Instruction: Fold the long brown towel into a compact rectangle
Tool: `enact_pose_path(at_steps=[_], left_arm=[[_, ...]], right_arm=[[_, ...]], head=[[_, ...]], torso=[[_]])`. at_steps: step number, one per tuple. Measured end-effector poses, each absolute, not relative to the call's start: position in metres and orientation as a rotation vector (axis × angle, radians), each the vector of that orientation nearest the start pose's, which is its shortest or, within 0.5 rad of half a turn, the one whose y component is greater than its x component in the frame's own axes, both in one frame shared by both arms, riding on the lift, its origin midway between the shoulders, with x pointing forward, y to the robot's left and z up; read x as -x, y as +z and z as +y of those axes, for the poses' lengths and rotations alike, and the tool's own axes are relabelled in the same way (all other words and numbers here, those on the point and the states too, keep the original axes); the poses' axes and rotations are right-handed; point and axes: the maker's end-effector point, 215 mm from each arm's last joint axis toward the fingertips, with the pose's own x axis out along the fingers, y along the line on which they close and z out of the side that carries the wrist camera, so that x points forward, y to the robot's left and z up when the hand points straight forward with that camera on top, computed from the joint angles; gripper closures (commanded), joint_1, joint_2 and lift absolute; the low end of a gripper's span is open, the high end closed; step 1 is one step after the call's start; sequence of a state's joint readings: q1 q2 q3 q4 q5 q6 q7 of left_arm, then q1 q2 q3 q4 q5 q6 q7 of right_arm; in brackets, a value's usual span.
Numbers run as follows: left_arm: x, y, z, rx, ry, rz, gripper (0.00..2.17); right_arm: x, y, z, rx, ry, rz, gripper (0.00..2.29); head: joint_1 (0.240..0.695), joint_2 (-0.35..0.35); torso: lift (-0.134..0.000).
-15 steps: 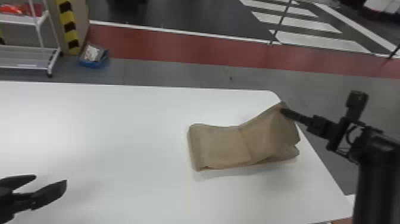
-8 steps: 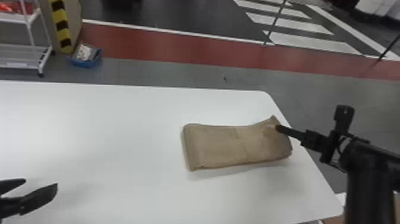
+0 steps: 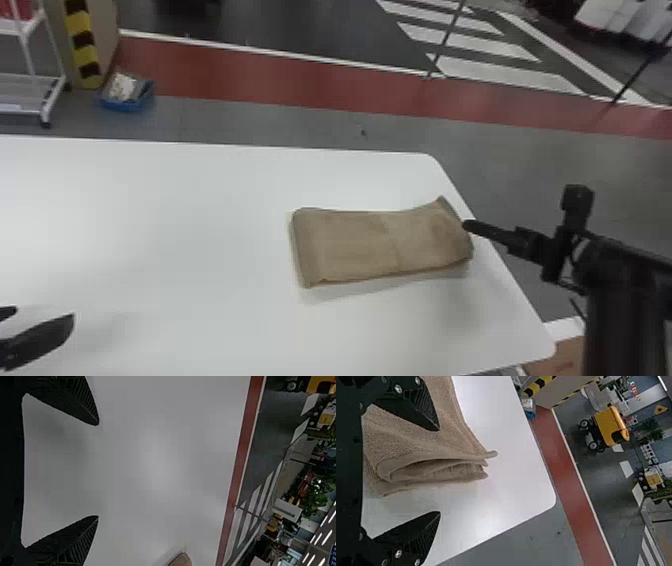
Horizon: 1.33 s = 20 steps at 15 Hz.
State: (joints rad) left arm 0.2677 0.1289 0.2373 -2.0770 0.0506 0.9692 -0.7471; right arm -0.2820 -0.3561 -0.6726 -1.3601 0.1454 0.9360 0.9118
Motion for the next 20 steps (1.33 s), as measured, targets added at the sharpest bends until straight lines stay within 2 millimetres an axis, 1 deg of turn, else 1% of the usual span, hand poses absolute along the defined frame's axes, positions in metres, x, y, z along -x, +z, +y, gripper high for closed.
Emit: enact_pose_path(at_steps=[1,3,5,6,9,11,12,15,16,17,18,19,20], left_arm=[[-0.419,-0.445,0.233,0.2,-0.493,0.689,0.04],[-0.419,-0.445,0.233,0.199,-0.493,0.69,0.04],[-0.418,-0.445,0.236,0.197,-0.49,0.691,0.04],[-0.418,-0.445,0.236,0.197,-0.489,0.692,0.04],[-0.419,-0.445,0.235,0.196,-0.493,0.691,0.04],[-0.42,-0.446,0.234,0.197,-0.494,0.692,0.04],[-0.42,-0.446,0.234,0.197,-0.494,0.691,0.04],[-0.42,-0.445,0.233,0.197,-0.494,0.691,0.04],[-0.42,-0.445,0.234,0.197,-0.494,0.691,0.04],[-0.42,-0.446,0.234,0.197,-0.493,0.691,0.04],[-0.42,-0.446,0.234,0.197,-0.493,0.691,0.04],[-0.419,-0.446,0.235,0.198,-0.492,0.692,0.04],[-0.419,-0.446,0.235,0.199,-0.49,0.692,0.04]], right_arm=[[-0.508,-0.414,-0.553,-0.369,0.044,0.636,0.07],[-0.507,-0.421,-0.55,-0.362,0.046,0.661,0.07],[-0.501,-0.432,-0.548,-0.358,0.035,0.717,0.08],[-0.497,-0.438,-0.548,-0.363,0.026,0.747,0.08],[-0.472,-0.452,-0.552,-0.408,-0.021,0.876,0.08],[-0.462,-0.454,-0.557,-0.432,-0.05,0.917,0.09],[-0.46,-0.452,-0.56,-0.444,-0.057,0.916,0.1],[-0.463,-0.442,-0.565,-0.495,-0.061,0.871,0.1],[-0.466,-0.439,-0.564,-0.509,-0.057,0.858,0.15],[-0.467,-0.436,-0.558,-0.544,-0.044,0.846,0.29],[-0.469,-0.433,-0.55,-0.58,-0.026,0.838,0.59],[-0.471,-0.428,-0.54,-0.616,-0.001,0.826,0.95],[-0.474,-0.42,-0.529,-0.665,0.031,0.81,1.4]], head=[[0.695,-0.35],[0.695,-0.35],[0.695,-0.35],[0.695,-0.35],[0.695,-0.35],[0.695,-0.35],[0.695,-0.35],[0.695,-0.35],[0.695,-0.35],[0.695,-0.35],[0.695,-0.35],[0.695,-0.35],[0.695,-0.35]], torso=[[-0.12],[-0.12],[-0.12],[-0.12],[-0.12],[-0.12],[-0.12],[-0.12],[-0.12],[-0.12],[-0.12],[-0.12],[-0.12]])
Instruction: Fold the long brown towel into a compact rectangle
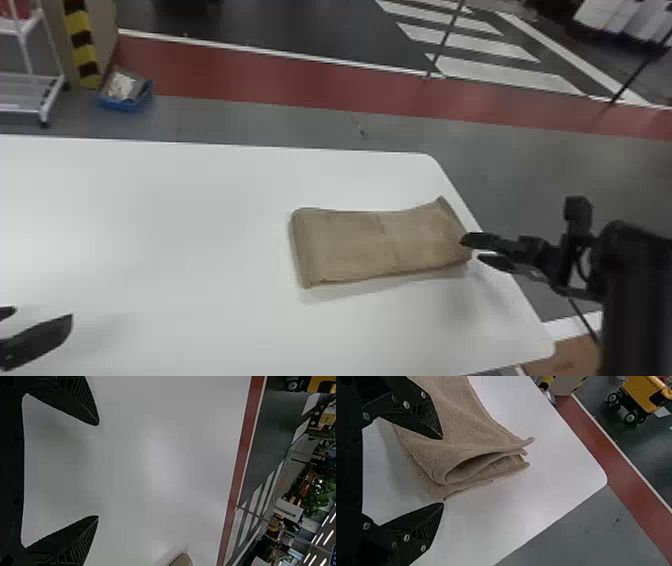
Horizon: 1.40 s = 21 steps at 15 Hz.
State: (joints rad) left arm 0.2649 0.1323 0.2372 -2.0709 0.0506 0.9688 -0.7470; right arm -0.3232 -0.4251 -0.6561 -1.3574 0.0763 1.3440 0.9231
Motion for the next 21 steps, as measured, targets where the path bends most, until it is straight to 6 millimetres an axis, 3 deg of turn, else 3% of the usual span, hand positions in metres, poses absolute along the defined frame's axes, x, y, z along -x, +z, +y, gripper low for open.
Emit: enact_pose_path(at_steps=[1,3,6,7,8,10,12,16,21], left_arm=[[-0.419,-0.446,0.236,0.199,-0.489,0.692,0.04],[-0.419,-0.446,0.237,0.199,-0.487,0.692,0.04],[-0.419,-0.447,0.238,0.2,-0.484,0.693,0.04],[-0.419,-0.447,0.239,0.201,-0.483,0.694,0.04],[-0.419,-0.448,0.24,0.201,-0.482,0.694,0.04],[-0.419,-0.449,0.241,0.202,-0.482,0.694,0.04],[-0.418,-0.45,0.24,0.205,-0.484,0.696,0.04],[-0.416,-0.452,0.242,0.206,-0.482,0.695,0.04],[-0.414,-0.453,0.241,0.208,-0.485,0.697,0.04]], right_arm=[[-0.476,-0.409,-0.517,-0.728,0.069,0.789,1.65],[-0.482,-0.376,-0.491,-0.901,0.158,0.734,1.69],[-0.493,-0.35,-0.483,-0.969,0.211,0.675,1.69],[-0.493,-0.351,-0.484,-0.969,0.207,0.678,1.69],[-0.492,-0.355,-0.483,-0.967,0.195,0.689,1.85],[-0.49,-0.373,-0.485,-0.944,0.149,0.724,1.95],[-0.494,-0.398,-0.504,-0.864,0.073,0.736,2.04],[-0.493,-0.423,-0.534,-0.787,-0.015,0.744,2.04],[-0.482,-0.434,-0.543,-0.787,-0.05,0.763,2.04]], head=[[0.695,-0.349],[0.695,-0.308],[0.695,-0.294],[0.695,-0.292],[0.695,-0.291],[0.695,-0.291],[0.695,-0.303],[0.695,-0.341],[0.695,-0.35]], torso=[[-0.12],[-0.12],[-0.12],[-0.12],[-0.12],[-0.12],[-0.12],[-0.12],[-0.12]])
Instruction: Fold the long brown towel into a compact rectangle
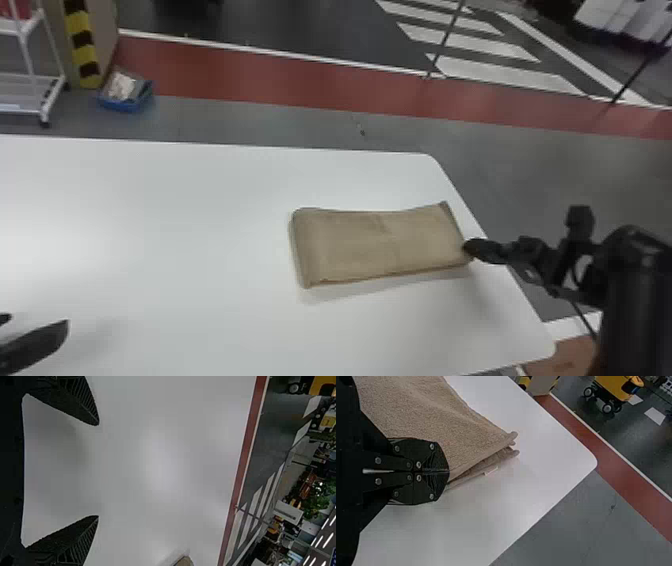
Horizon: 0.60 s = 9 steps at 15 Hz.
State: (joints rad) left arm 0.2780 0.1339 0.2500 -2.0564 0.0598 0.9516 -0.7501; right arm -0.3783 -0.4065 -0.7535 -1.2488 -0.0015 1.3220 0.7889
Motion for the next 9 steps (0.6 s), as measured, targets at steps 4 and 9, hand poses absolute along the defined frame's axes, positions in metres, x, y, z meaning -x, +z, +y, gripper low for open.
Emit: enact_pose_path(at_steps=[4,9], left_arm=[[-0.412,-0.453,0.241,0.208,-0.483,0.698,0.04],[-0.411,-0.447,0.239,0.202,-0.489,0.689,0.04]], right_arm=[[-0.473,-0.417,-0.542,-0.864,-0.016,0.707,1.88],[-0.465,-0.396,-0.569,-0.867,-0.041,0.652,0.09]], head=[[0.695,-0.35],[0.695,-0.35]], torso=[[-0.12],[-0.12]])
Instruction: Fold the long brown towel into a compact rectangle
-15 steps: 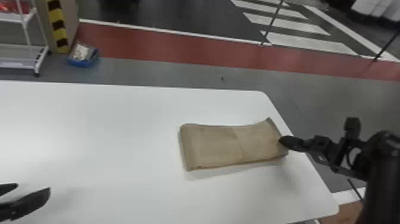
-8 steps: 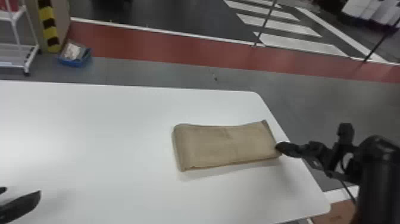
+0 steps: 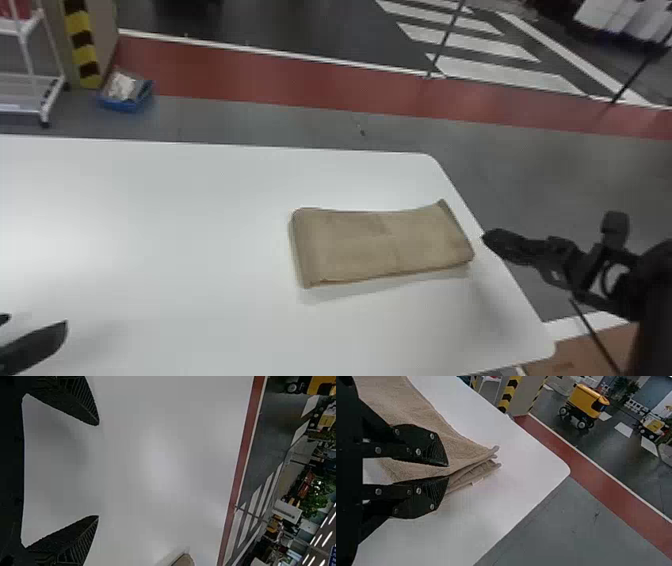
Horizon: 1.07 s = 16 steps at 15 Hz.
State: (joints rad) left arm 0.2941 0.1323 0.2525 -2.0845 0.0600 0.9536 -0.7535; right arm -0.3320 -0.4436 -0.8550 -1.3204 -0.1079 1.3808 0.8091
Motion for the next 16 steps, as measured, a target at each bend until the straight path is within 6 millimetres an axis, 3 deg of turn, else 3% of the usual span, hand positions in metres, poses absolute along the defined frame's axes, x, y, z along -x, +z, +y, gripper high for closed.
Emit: enact_pose_path(at_steps=[3,5,11,16], left_arm=[[-0.409,-0.446,0.239,0.2,-0.493,0.689,0.04],[-0.408,-0.446,0.239,0.198,-0.493,0.688,0.04],[-0.406,-0.444,0.241,0.195,-0.489,0.686,0.04],[-0.405,-0.446,0.241,0.196,-0.487,0.691,0.04]], right_arm=[[-0.459,-0.403,-0.601,-0.779,-0.117,0.696,0.09],[-0.463,-0.408,-0.607,-0.74,-0.133,0.712,0.08],[-0.499,-0.4,-0.58,-0.7,-0.07,0.706,0.09],[-0.529,-0.412,-0.561,-0.543,-0.047,0.751,0.22]], head=[[0.695,-0.35],[0.695,-0.35],[0.695,-0.35],[0.695,-0.35]], torso=[[-0.12],[-0.12],[-0.12],[-0.12]])
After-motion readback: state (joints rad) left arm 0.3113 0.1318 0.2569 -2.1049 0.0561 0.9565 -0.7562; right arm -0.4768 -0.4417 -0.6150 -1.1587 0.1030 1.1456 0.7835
